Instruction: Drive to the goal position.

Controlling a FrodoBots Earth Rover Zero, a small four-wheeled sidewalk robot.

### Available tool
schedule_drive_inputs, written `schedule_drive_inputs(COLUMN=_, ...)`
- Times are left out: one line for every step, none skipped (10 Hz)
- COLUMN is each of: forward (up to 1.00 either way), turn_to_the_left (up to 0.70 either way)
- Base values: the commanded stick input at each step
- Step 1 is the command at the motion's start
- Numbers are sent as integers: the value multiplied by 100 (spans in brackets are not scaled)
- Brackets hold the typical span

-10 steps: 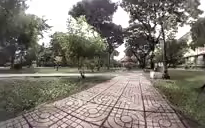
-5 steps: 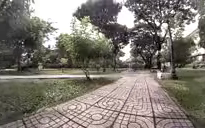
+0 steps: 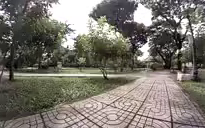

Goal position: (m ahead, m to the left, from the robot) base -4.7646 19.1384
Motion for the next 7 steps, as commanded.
schedule_drive_inputs(forward=0, turn_to_the_left=45)
schedule_drive_inputs(forward=0, turn_to_the_left=45)
schedule_drive_inputs(forward=0, turn_to_the_left=45)
schedule_drive_inputs(forward=0, turn_to_the_left=45)
schedule_drive_inputs(forward=0, turn_to_the_left=45)
schedule_drive_inputs(forward=0, turn_to_the_left=45)
schedule_drive_inputs(forward=0, turn_to_the_left=45)
